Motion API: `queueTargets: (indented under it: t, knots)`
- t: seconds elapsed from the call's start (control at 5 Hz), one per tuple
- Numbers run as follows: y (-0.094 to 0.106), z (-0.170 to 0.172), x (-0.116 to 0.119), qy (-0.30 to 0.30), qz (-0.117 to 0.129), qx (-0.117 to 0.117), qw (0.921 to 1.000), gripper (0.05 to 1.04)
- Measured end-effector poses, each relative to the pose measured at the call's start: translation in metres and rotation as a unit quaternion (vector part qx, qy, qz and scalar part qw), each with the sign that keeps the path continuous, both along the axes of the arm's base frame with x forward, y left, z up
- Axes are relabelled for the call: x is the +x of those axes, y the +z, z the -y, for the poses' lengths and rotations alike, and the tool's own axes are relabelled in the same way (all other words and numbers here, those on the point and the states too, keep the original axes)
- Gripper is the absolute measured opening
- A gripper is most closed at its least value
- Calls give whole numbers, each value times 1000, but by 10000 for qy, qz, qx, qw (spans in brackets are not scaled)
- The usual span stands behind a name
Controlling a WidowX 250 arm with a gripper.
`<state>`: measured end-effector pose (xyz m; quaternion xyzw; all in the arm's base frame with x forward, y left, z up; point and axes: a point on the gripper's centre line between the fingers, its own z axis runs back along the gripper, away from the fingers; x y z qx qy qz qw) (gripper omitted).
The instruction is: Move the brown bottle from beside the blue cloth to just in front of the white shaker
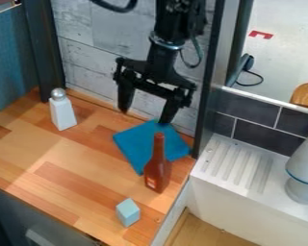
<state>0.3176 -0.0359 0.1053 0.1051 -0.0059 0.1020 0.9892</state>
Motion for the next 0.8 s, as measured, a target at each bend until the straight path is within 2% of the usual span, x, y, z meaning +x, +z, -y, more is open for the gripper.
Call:
queueTargets:
  t: [0.2, 0.8]
  knots:
    - [-9, 2, 4, -72, 205, -99, 9997, 1001]
    - [-21, 26, 12, -372, 558, -429, 9968, 1001]
